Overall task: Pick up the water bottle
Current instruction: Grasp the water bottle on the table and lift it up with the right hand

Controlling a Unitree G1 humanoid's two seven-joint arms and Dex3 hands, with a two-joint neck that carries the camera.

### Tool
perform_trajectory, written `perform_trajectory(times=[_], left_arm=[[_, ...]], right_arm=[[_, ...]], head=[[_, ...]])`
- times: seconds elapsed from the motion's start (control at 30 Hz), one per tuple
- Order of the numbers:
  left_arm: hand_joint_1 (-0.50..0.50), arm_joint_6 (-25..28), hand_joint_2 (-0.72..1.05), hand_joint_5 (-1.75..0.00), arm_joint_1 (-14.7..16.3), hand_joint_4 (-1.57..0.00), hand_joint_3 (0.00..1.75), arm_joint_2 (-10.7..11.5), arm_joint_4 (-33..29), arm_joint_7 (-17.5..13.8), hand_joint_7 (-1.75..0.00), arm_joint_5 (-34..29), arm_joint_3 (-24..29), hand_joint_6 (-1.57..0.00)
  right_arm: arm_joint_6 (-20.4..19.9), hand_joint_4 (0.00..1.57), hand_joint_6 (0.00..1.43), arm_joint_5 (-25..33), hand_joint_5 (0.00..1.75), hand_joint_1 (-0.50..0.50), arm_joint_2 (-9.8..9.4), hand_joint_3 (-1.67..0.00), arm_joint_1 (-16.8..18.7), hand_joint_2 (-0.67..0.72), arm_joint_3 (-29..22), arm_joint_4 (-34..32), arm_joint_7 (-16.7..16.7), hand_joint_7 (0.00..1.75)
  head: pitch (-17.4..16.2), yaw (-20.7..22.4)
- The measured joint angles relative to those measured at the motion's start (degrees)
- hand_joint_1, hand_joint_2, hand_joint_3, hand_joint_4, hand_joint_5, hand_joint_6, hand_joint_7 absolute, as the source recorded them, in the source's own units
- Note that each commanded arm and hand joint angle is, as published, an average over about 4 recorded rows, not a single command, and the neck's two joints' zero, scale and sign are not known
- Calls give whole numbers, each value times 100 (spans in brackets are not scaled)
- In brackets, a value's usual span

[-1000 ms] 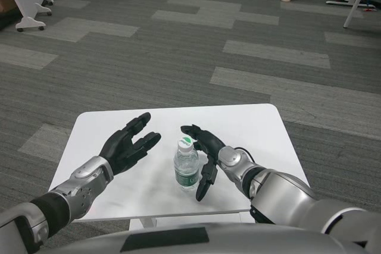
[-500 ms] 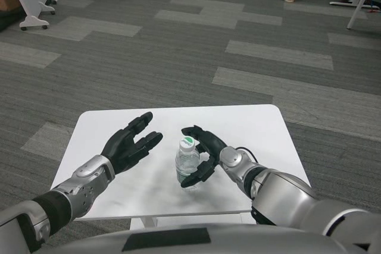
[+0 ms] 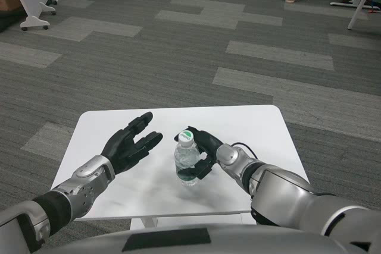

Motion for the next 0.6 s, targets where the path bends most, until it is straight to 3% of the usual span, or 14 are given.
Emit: perform_trajectory(times=[0.03, 0.1, 0.3, 0.4, 0.6], left_arm=[[50, 0, 105, 0, 0, 0, 9, 1, 0, 0, 0, 0, 3, 0], [50, 0, 105, 0, 0, 0, 9, 2, 0, 0, 0, 0, 13, 0], [50, -19, 105, 0, 2, 0, 9, 4, 0, -4, 0, 0, 79, 0], [50, -23, 105, 0, 2, 0, 9, 5, 0, -5, 0, 0, 90, 0], [50, -34, 105, 0, 15, 0, 9, 5, 0, -8, 0, 0, 105, 0]], right_arm=[[8, 108, 68, 0, 175, -36, 0, -129, 0, -54, 2, 0, -2, 159], [13, 116, 89, 1, 175, -34, 1, -133, 0, -54, 4, 1, -5, 164], [18, 150, 131, 1, 167, -29, 4, -151, 0, -59, 1, 5, -10, 148], [18, 157, 139, 0, 165, -29, 6, -159, 0, -60, -3, 10, -39, 147], [19, 151, 137, -8, 165, -29, 23, -159, 5, -60, -80, 20, -219, 147]], head=[[-5, 5], [-16, 16], [-16, 21], [-16, 20], [35, 38]])
